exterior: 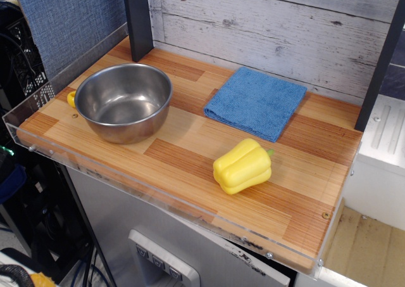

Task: Place the metal pot on the blue cloth.

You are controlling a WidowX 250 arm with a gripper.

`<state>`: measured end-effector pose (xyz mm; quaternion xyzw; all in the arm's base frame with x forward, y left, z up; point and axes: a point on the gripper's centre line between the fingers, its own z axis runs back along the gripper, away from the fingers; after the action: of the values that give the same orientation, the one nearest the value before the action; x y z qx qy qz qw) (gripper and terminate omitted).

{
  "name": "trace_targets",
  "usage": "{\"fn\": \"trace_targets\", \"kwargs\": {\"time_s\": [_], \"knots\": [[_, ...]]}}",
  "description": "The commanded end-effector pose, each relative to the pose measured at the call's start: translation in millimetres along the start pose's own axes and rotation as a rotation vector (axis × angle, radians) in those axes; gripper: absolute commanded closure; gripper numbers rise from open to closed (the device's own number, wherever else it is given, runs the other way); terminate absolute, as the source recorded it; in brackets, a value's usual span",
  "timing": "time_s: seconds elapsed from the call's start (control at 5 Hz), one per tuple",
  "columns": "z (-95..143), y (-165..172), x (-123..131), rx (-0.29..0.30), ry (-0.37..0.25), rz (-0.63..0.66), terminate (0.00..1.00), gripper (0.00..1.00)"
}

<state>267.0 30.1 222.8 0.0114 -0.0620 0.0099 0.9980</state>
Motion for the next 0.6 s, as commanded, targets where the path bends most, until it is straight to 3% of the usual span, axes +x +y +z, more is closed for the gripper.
{"fn": "trace_targets", "kwargs": {"time_s": [0.0,0.4], "knots": [[0,0,0,0.000,0.000,0.000,0.00,0.00],[-9,45,50,0.032,-0.005,0.081,0.00,0.00]]}}
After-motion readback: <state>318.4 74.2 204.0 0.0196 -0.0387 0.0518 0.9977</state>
